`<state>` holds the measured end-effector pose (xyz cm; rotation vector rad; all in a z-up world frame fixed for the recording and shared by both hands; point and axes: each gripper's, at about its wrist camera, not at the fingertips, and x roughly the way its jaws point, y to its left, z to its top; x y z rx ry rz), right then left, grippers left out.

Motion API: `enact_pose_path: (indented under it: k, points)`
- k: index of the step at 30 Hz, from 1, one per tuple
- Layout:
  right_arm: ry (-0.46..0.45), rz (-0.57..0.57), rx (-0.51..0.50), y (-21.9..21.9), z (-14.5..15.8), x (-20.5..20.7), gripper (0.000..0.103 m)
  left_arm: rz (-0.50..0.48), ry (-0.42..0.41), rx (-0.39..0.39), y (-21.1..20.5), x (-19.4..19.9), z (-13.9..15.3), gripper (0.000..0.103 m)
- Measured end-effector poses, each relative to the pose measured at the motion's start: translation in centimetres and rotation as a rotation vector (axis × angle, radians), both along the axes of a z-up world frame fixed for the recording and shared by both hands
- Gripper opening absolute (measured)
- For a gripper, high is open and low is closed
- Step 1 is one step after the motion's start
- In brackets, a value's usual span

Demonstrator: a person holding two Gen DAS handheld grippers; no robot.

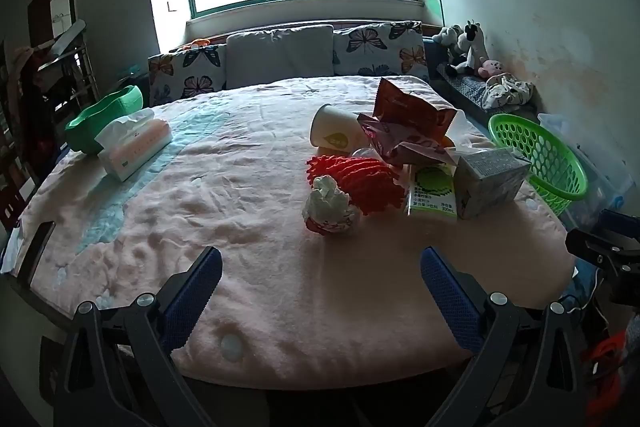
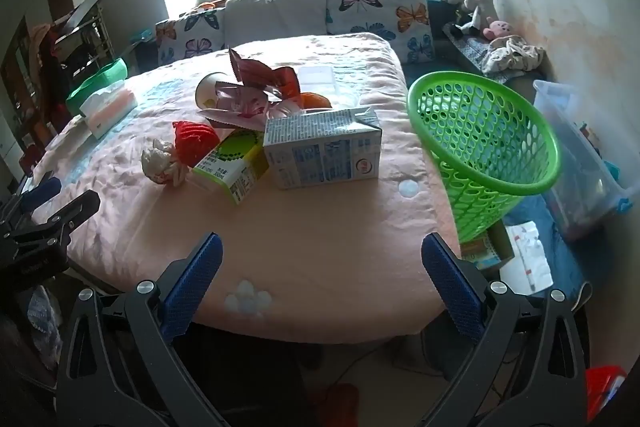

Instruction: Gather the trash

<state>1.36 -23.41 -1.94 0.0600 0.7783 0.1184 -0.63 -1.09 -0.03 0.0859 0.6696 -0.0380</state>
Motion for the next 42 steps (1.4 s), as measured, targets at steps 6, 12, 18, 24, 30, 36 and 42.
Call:
enact_pose_path:
  k: [6,12,18,24,30,36,42]
  points:
    - [0.000,0.001,0.002,-0.22,0.00,-0.11,0.099,-0.004,0.000,0.001,-0.03,0.46,-0.02,0.096]
    - [0.002,0.000,0.002,-0.21,-0.21,0.01,0.099,-0.006,0.005,-0.004,0.24,0.63,0.04,0.096]
    - [0.004,-0.002,0.004,-0.14,-0.36,0.02,0.099,-0.004,0.004,-0.001,0.16,0.62,0.01,0.096]
    - [0.004,-0.002,0.005,-0.18,-0.33,0.12,0.099,-0.006,0.004,-0.002,0.22,0.61,0.02,0.096]
    - [0.004,-0.001,0.006,-0.17,-0.32,0.11,0.099,-0.007,0.003,-0.001,0.13,0.66,0.01,0.096]
    - [0.004,-0.001,0.006,-0.17,-0.35,0.13,0.099,-0.006,0.004,-0.002,0.12,0.87,-0.04,0.096]
    - [0.006,0.000,0.007,-0.17,-0.44,0.19,0.099,-0.006,0.004,-0.001,0.12,0.70,0.01,0.096]
